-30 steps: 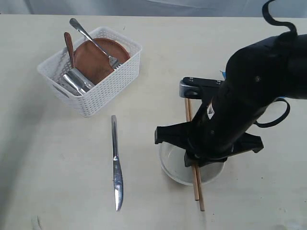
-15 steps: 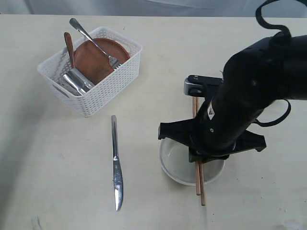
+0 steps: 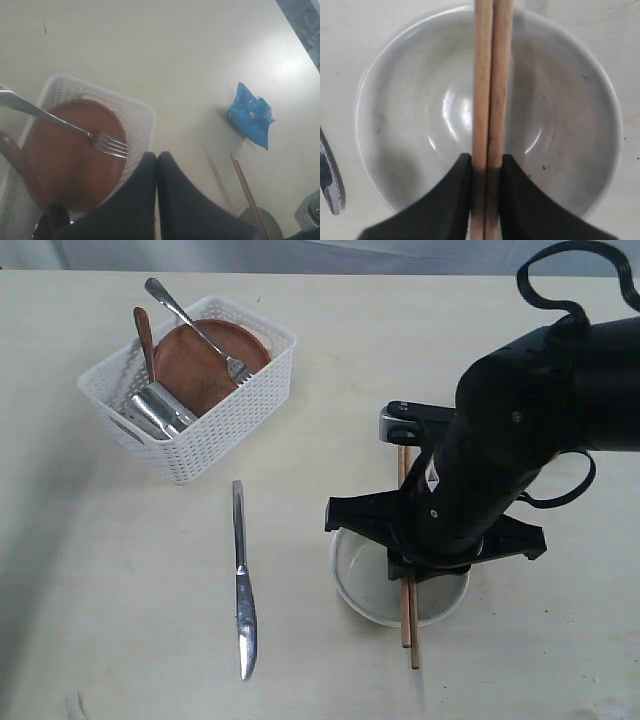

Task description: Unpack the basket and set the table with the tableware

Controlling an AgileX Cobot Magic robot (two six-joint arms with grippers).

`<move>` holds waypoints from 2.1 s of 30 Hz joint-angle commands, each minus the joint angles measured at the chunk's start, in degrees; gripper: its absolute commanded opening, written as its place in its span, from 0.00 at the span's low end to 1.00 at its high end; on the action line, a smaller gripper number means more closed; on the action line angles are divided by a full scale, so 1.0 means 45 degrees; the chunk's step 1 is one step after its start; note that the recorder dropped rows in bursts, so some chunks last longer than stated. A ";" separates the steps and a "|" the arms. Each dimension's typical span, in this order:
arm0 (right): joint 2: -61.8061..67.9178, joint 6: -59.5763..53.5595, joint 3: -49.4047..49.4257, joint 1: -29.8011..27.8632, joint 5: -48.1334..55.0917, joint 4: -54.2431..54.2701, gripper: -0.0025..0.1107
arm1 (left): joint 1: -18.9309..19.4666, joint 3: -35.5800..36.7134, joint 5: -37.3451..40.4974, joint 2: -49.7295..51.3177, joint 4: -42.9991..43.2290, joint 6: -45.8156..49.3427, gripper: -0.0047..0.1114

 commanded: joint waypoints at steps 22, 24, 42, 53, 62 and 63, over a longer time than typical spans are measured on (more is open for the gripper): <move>-0.0004 -0.0050 0.0009 -0.0002 -0.0014 -0.0096 0.34 | 0.0042 0.0080 -0.0044 -0.0008 -0.0247 0.0047 0.04; -0.0521 -0.0058 0.0009 -0.0002 0.0189 -0.0337 0.34 | 0.0042 0.0080 -0.0044 -0.0008 -0.0247 0.0047 0.04; -0.7174 -0.6072 0.0009 -0.0002 0.2799 -0.0761 0.33 | 0.0042 0.0080 0.0173 -0.0008 0.0096 0.0145 0.04; -0.8542 -0.8084 0.0009 -0.0002 0.3286 -0.0327 0.02 | 0.0042 0.0080 -0.0244 0.0239 0.2035 -0.0862 0.04; -0.9737 -0.7831 0.0009 -0.0002 0.3903 -0.0295 0.02 | 0.0042 0.0080 -0.1690 0.2343 0.1910 -0.0989 0.47; -0.9793 -0.7831 0.0009 -0.0002 0.4051 -0.0295 0.02 | 0.0042 0.0080 -0.1911 0.2542 0.1936 -0.0989 0.53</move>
